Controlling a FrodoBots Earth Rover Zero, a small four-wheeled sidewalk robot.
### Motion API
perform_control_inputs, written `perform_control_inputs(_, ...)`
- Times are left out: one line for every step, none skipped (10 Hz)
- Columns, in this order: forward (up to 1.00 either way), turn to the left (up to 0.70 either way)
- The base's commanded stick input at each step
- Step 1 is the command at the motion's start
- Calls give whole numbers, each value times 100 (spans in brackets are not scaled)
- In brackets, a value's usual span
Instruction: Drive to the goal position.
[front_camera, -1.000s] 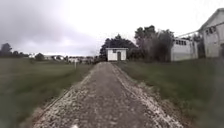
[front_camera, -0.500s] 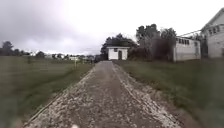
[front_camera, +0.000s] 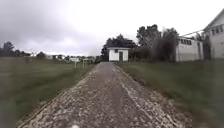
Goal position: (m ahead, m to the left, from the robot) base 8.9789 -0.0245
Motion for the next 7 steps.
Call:
perform_control_inputs(85, 0)
perform_control_inputs(85, 0)
perform_control_inputs(85, 0)
perform_control_inputs(85, 0)
perform_control_inputs(85, 0)
perform_control_inputs(85, 0)
perform_control_inputs(85, 0)
